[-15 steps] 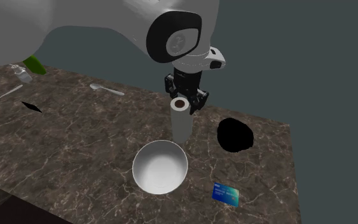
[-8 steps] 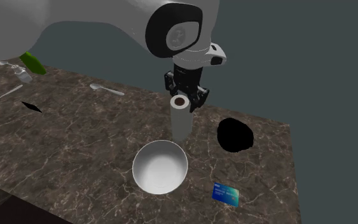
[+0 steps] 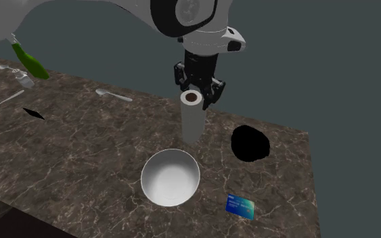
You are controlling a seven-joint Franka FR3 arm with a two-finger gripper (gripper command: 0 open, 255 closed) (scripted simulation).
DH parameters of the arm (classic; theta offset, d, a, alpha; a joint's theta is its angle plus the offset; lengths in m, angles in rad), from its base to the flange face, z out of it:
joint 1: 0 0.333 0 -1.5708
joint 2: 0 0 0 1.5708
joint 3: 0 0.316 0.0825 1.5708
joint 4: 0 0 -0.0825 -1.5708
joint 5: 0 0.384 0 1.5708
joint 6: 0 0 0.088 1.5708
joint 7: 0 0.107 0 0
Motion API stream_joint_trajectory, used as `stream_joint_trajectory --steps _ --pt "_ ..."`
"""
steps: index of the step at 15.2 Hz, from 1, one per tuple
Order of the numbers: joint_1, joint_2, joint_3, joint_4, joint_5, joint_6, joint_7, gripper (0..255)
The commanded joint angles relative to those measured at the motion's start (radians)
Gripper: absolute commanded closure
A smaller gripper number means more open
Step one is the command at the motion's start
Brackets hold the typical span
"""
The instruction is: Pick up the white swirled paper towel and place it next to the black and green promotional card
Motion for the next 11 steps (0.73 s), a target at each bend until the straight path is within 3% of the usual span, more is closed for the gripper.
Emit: stream_joint_trajectory --steps 1,11 --pt "-0.001 -0.005 -0.001 0.017 -0.001 -0.022 0.001 255" --pt "-0.009 0.007 -0.002 0.170 -0.001 -0.163 0.008 255"
